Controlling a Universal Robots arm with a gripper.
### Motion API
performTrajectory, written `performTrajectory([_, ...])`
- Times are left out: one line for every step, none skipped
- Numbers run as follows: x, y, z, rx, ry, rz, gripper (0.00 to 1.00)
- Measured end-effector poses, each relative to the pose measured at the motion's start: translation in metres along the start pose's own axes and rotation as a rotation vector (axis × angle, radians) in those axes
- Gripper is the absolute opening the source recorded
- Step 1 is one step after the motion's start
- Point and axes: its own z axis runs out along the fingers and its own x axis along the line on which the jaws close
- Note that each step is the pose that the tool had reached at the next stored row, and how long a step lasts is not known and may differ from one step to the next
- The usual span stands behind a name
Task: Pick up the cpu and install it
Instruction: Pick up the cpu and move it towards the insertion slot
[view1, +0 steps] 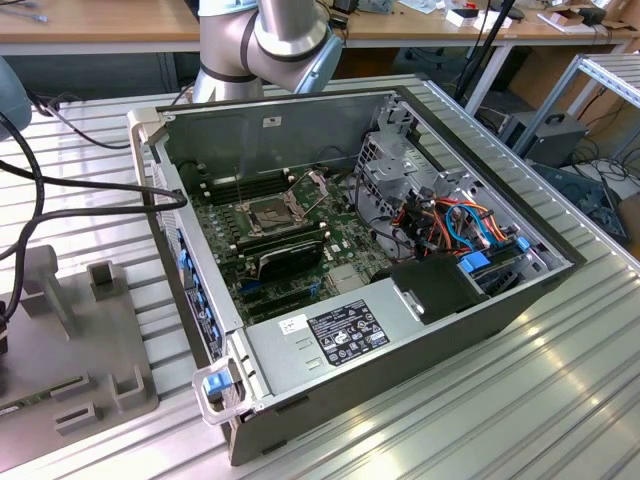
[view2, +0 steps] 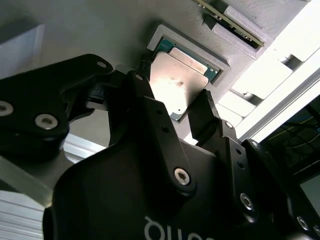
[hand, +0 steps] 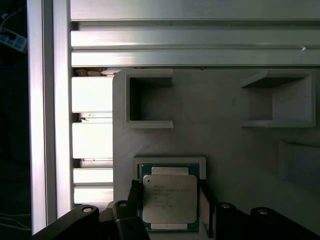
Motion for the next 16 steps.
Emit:
performTrajectory([0.0, 0.0, 0.0, 0.0, 0.0, 0.0, 0.54])
performTrajectory([0.0, 0.0, 0.0, 0.0001, 0.0001, 0.0, 0.54])
performTrajectory([0.0, 0.0001, 0.0001, 0.0001, 0.0, 0.0, 0.54])
performTrajectory([0.0, 0.0001, -0.0001, -0.0002, -0.0002, 0.0, 0.54])
performTrajectory([-0.0001, 0.0001, -0.0007, -0.0006, -0.0007, 0.0, 0.54])
performTrajectory([0.0, 0.0002, -0.0021, -0.0004, -0.0005, 0.0, 0.54])
performTrajectory([0.0, 0.0002, -0.004, 0.0, 0.0, 0.0, 0.54])
performTrajectory([0.0, 0.0002, -0.0058, -0.0001, -0.0001, 0.0, 0.54])
performTrajectory([0.0, 0.0003, -0.0092, -0.0001, -0.0001, 0.0, 0.54])
performTrajectory([0.0, 0.0003, -0.0119, 0.0, -0.0001, 0.0, 0.54])
performTrajectory([0.0, 0.0004, -0.0142, 0.0, -0.0001, 0.0, 0.54])
performTrajectory([-0.0001, 0.0005, -0.0171, 0.0, -0.0001, 0.0, 0.54])
performTrajectory([-0.0001, 0.0005, -0.0198, 0.0, -0.0001, 0.0, 0.54])
performTrajectory([-0.0001, 0.0006, -0.0243, 0.0, 0.0, 0.0, 0.54])
performTrajectory([-0.0001, 0.0007, -0.0276, 0.0, -0.0001, 0.0, 0.54])
performTrajectory([-0.0001, 0.0008, -0.033, 0.0, -0.0001, 0.0, 0.54])
